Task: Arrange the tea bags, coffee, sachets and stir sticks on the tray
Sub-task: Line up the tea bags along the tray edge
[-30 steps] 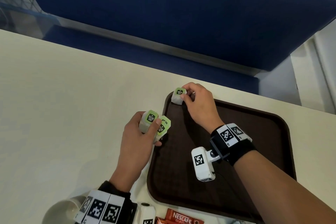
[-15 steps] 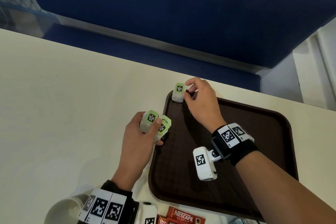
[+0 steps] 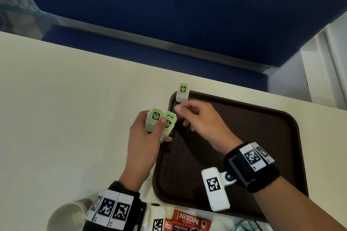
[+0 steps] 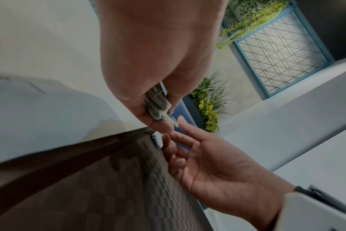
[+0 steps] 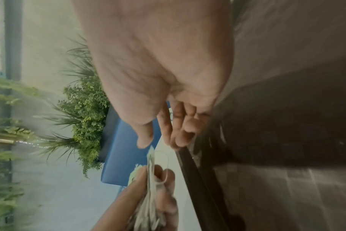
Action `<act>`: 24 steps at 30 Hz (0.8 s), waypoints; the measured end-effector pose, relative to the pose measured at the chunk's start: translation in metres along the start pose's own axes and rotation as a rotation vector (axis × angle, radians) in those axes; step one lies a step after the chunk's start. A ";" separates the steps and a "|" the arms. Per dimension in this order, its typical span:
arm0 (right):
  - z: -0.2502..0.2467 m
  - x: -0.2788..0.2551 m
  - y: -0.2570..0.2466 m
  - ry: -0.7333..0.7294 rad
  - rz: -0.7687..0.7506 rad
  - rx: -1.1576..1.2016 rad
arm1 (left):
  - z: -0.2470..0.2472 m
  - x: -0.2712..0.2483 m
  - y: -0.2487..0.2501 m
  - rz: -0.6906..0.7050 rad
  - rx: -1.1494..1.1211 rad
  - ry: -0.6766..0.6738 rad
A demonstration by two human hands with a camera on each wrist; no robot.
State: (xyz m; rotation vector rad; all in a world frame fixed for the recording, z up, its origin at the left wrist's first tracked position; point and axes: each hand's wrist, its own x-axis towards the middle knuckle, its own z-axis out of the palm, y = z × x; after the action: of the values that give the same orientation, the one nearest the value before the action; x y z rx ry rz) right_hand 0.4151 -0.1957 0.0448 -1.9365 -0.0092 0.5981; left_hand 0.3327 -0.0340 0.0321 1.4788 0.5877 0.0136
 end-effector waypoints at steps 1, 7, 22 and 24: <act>0.002 -0.005 0.000 -0.061 0.026 0.020 | 0.001 0.000 0.001 0.009 -0.002 -0.003; 0.005 -0.012 0.002 -0.026 0.006 0.111 | 0.007 0.003 0.004 0.028 0.021 -0.052; -0.002 -0.010 0.005 0.076 0.007 0.269 | 0.005 0.009 0.006 0.006 -0.040 -0.132; -0.004 -0.011 0.004 0.063 -0.021 0.209 | 0.006 0.010 0.006 0.016 -0.033 -0.126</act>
State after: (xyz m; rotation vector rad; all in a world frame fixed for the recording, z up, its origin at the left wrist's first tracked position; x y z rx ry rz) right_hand 0.4057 -0.2034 0.0473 -1.7491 0.0696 0.5035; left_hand 0.3450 -0.0350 0.0337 1.4407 0.4716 -0.0566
